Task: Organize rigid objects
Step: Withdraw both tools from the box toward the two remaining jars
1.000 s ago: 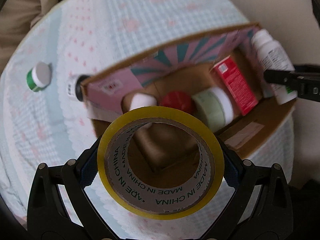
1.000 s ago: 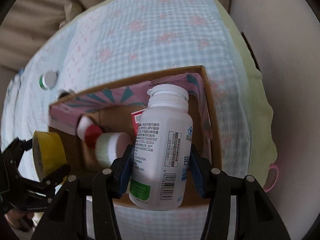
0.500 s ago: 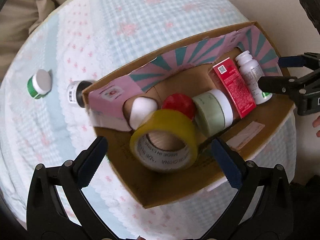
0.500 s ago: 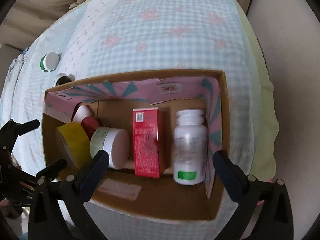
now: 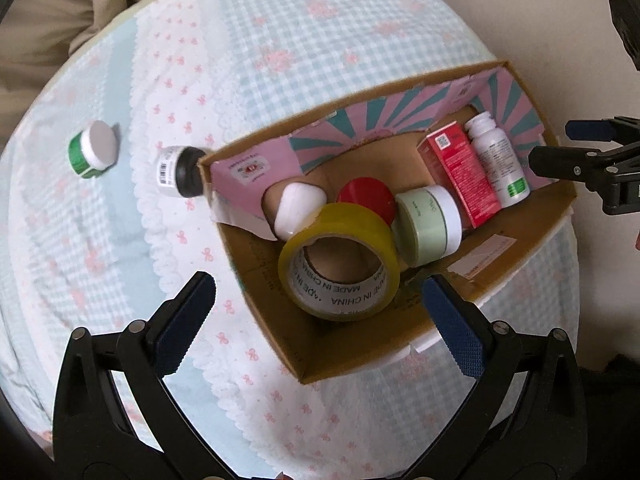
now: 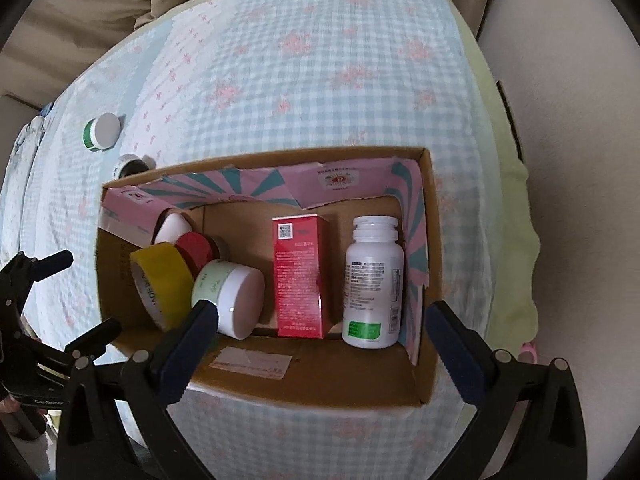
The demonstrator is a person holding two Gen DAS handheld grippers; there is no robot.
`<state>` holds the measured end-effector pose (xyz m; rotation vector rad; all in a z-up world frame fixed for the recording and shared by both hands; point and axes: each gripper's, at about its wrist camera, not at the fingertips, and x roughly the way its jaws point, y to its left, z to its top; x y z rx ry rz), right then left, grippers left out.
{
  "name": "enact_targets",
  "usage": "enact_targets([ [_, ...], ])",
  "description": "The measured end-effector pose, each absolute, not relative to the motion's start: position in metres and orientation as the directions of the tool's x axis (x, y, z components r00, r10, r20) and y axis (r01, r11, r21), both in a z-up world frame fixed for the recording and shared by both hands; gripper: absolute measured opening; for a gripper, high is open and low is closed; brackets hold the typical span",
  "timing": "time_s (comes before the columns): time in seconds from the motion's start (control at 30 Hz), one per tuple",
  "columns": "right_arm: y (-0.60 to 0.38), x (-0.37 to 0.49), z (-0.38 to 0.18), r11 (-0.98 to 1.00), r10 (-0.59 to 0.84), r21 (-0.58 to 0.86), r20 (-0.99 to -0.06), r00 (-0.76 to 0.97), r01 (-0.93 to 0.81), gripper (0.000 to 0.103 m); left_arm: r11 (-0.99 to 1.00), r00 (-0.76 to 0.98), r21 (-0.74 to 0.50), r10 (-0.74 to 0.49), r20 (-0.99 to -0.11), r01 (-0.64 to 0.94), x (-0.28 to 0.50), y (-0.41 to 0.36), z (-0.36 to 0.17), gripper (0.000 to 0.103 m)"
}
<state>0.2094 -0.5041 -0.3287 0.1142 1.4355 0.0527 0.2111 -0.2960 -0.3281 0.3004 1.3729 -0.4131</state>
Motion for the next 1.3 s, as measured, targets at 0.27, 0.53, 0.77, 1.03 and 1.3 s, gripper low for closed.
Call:
enact_targets([
  [0.27, -0.481, 0.193, -0.278, 1.000, -0.008, -0.014, -0.972, 0.235, -0.024, 0.103, 0.903, 0.222, -0.020, -0.127, -0.967, 0.429, 0.194, -0.263, -0.281, 0.103],
  [0.53, -0.437, 0.179, -0.222, 0.999, 0.033, 0.025, -0.934, 0.355, -0.025, 0.103, 0.936, 0.354, -0.021, -0.153, -0.923, 0.352, 0.172, -0.189, -0.212, 0.103],
  [0.77, -0.365, 0.161, -0.181, 0.999, 0.030, 0.016, -0.896, 0.443, -0.035, 0.103, 0.957, 0.482, -0.005, -0.151, -0.863, 0.291, 0.163, -0.113, -0.163, 0.103],
  [1.03, -0.269, 0.132, -0.158, 0.997, 0.039, 0.066, -0.862, 0.506, 0.036, 0.103, 0.948, 0.528, -0.019, -0.194, -0.827, 0.319, 0.168, -0.022, -0.134, 0.103],
  [1.3, -0.180, 0.131, -0.153, 0.988, -0.075, 0.008, -0.849, 0.522, 0.154, 0.103, 0.920, 0.551, 0.039, -0.198, -0.811, 0.389, 0.201, 0.054, -0.136, 0.103],
])
